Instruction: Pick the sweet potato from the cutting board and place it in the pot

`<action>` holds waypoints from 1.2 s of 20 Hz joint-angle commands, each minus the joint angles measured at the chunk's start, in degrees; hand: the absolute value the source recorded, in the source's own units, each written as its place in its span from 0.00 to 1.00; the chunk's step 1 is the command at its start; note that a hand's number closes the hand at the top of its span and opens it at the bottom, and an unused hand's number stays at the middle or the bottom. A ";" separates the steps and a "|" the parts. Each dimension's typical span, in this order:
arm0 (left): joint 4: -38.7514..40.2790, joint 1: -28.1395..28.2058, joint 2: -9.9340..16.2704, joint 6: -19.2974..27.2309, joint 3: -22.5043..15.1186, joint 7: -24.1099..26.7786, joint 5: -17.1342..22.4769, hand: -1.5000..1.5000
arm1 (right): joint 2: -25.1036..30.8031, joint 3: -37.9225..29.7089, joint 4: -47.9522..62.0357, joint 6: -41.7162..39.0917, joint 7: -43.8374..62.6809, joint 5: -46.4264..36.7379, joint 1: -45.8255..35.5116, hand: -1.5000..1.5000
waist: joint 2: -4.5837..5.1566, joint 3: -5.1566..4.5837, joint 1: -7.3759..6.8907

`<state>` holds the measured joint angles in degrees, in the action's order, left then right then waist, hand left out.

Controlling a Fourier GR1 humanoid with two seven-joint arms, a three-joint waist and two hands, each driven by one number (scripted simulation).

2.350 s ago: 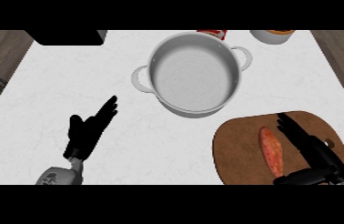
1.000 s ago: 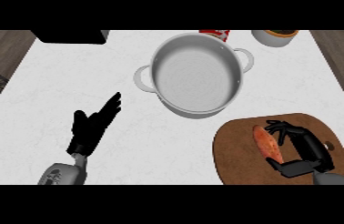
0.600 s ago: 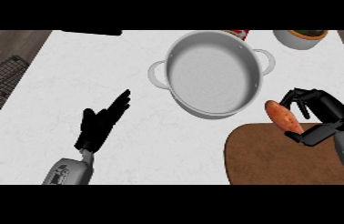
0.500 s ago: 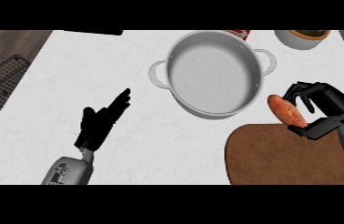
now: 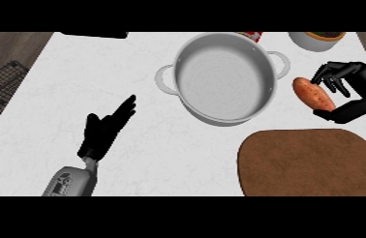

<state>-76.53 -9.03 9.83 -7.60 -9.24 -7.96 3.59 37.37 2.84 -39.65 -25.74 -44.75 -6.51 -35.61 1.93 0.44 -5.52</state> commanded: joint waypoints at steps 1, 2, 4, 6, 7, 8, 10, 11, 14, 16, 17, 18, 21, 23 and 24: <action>-1.19 0.15 -0.42 0.23 0.17 -1.02 0.46 0.50 | 0.12 1.26 3.87 -2.52 -11.75 -2.55 -4.50 1.00 | -0.36 -0.05 0.36; -1.08 0.68 -0.03 0.20 -0.23 -1.15 -0.18 0.50 | 2.20 1.37 5.42 -2.94 -12.99 -3.17 -5.09 1.00 | -0.26 -0.04 0.36; -0.93 0.90 -0.91 0.97 -1.14 -0.61 -1.29 0.50 | 1.49 1.68 7.60 -2.53 -12.27 -3.38 -9.14 1.00 | -0.50 -0.15 0.88; 0.70 -1.11 0.27 -0.41 1.78 -0.33 0.93 0.50 | -0.66 3.63 9.29 0.83 -11.91 -5.92 -12.13 1.00 | -0.48 -0.23 1.23; 3.20 -2.18 -0.14 0.79 1.79 0.88 -0.59 0.50 | 0.72 3.77 9.87 -1.26 -11.42 -5.93 -14.38 1.00 | -0.53 -0.29 1.90; 2.49 -0.26 -1.93 1.78 -0.31 1.07 -1.83 0.50 | -3.01 5.05 10.05 2.51 -8.72 -7.42 -16.41 1.00 | -0.84 -0.33 2.07; 2.99 -1.43 -0.01 0.20 2.41 0.82 0.20 0.50 | -1.96 4.73 12.06 0.69 -8.38 -7.39 -20.43 1.00 | -0.79 -0.35 2.10; -0.51 0.97 -1.04 0.94 0.88 -1.19 -0.05 0.50 | -5.22 5.66 11.70 3.89 -7.04 -8.49 -20.64 1.00 | -1.23 -0.36 2.52; -1.02 1.15 2.03 -1.52 3.50 -1.51 1.81 0.50 | -5.87 7.77 12.53 2.69 -6.24 -10.75 -24.10 1.00 | -1.32 -0.39 2.92; -1.52 2.21 0.95 -0.01 2.07 -0.57 -0.22 0.50 | -6.29 8.94 15.35 3.43 -6.08 -13.04 -26.81 1.00 | -1.17 -0.38 2.61; -0.07 3.32 0.15 0.20 1.97 0.40 -0.28 0.50 | -10.21 9.96 12.97 6.21 -2.89 -13.70 -27.09 1.00 | -1.45 -0.43 3.36; -1.31 3.03 0.81 -0.15 2.52 0.30 -0.08 0.50 | -9.13 10.43 13.95 5.27 -2.49 -14.90 -28.23 1.00 | -1.49 -0.43 3.53; -1.34 3.31 0.37 0.29 1.83 0.28 -1.09 0.50 | -13.84 11.31 14.93 7.58 2.75 -16.64 -33.33 1.00 | -1.48 -0.45 3.29; -0.43 1.84 -0.16 0.40 2.25 -0.04 -0.97 0.50 | -16.29 13.42 17.43 12.21 -0.97 -20.11 -30.87 1.00 | -1.21 -0.43 3.29; -0.47 1.42 0.09 0.21 2.49 -0.09 -1.04 0.50 | -17.31 13.77 16.69 11.36 1.37 -20.61 -32.24 1.00 | -1.43 -0.45 3.76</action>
<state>-77.72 -6.81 10.00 -7.45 -7.10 -8.44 3.08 24.14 14.61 -24.31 -15.91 -45.21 -23.80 -65.16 0.57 0.02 -2.18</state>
